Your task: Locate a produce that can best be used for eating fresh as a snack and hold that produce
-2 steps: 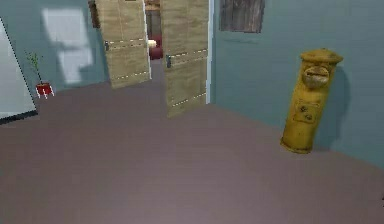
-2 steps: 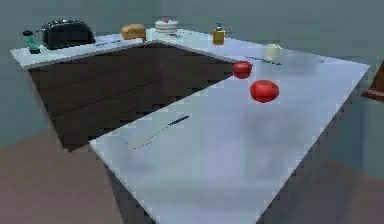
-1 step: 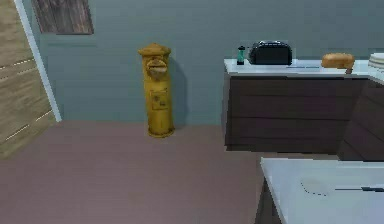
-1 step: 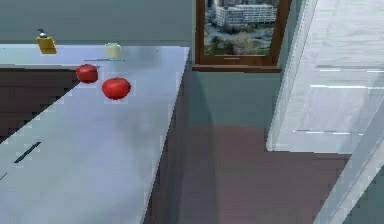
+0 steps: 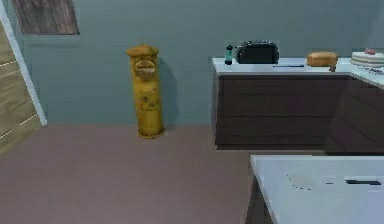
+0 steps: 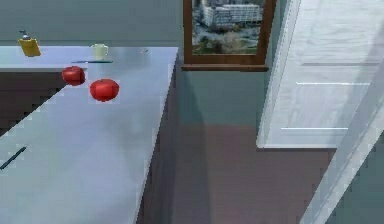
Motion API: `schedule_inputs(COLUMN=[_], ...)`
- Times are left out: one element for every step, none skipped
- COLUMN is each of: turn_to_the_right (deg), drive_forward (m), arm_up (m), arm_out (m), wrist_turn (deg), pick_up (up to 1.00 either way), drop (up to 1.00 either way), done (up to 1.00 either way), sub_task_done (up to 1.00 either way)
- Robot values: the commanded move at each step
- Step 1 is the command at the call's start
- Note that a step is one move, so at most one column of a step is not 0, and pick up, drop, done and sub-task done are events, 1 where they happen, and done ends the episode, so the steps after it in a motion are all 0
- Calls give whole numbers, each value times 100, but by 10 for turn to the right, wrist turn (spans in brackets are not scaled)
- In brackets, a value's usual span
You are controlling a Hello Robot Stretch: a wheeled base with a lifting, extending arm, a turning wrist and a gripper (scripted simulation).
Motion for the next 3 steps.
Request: schedule_inputs(turn_to_the_right=[0, 450, 0], drive_forward=[80, 0, 15], arm_up=[0, 0, 0], arm_out=[0, 0, 0], wrist_turn=[0, 0, 0], pick_up=[0, 0, 0], drop=[0, 0, 0], done=[0, 0, 0], sub_task_done=[0, 0, 0])
